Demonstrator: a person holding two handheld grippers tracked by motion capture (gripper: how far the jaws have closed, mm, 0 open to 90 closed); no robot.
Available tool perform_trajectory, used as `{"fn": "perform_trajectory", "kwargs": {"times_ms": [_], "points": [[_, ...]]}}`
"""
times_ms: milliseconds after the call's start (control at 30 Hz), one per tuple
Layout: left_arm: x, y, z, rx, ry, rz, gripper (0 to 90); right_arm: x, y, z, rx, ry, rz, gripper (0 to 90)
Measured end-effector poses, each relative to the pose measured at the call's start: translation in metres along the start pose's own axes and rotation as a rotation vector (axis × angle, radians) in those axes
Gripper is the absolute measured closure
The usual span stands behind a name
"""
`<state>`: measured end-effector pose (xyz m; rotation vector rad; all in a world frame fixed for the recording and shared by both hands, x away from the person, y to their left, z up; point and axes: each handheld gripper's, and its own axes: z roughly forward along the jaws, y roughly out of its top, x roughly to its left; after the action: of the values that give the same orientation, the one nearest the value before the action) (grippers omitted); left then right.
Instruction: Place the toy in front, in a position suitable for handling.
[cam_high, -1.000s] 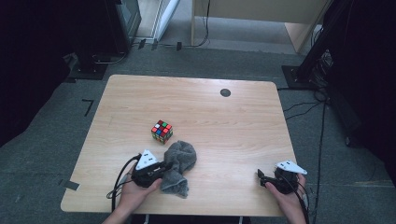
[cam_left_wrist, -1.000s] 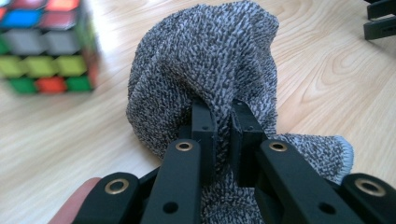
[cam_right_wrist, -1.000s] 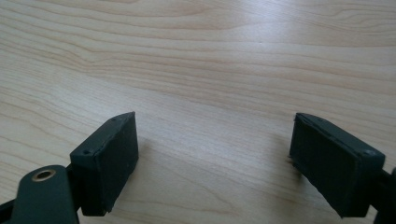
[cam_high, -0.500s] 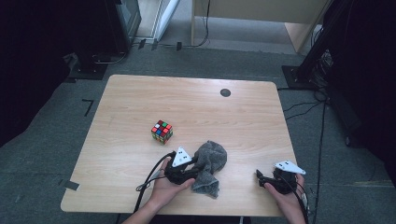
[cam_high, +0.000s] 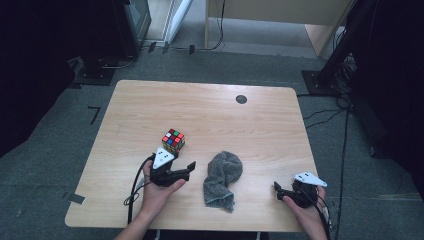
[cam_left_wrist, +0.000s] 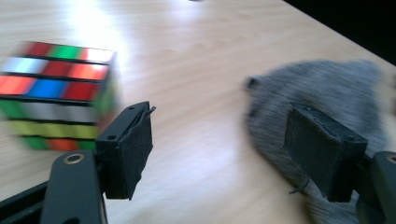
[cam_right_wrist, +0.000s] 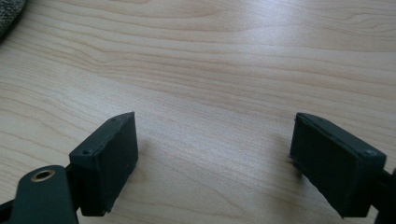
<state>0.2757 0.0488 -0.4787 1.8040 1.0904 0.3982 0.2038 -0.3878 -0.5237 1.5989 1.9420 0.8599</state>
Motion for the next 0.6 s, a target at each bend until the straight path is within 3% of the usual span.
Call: {"fn": "perform_trajectory", "kwargs": {"times_ms": [233, 367, 500, 600], "points": [[0.032, 0.004, 0.000, -0.024, 0.126, -0.032, 23.3, 0.000, 0.000, 0.000, -0.002, 0.000, 0.000, 14.7], [0.043, 0.004, 0.011, 0.018, 0.168, -0.038, 23.4, 0.000, 0.000, 0.000, -0.001, 0.001, -0.001, 14.7], [0.045, 0.003, 0.022, 0.051, 0.192, -0.014, 23.4, 0.000, 0.000, 0.000, -0.001, 0.001, 0.000, 14.6], [0.048, 0.002, 0.032, 0.102, 0.221, -0.007, 22.2, 0.000, 0.000, 0.000, -0.002, 0.001, 0.000, 14.6]]}}
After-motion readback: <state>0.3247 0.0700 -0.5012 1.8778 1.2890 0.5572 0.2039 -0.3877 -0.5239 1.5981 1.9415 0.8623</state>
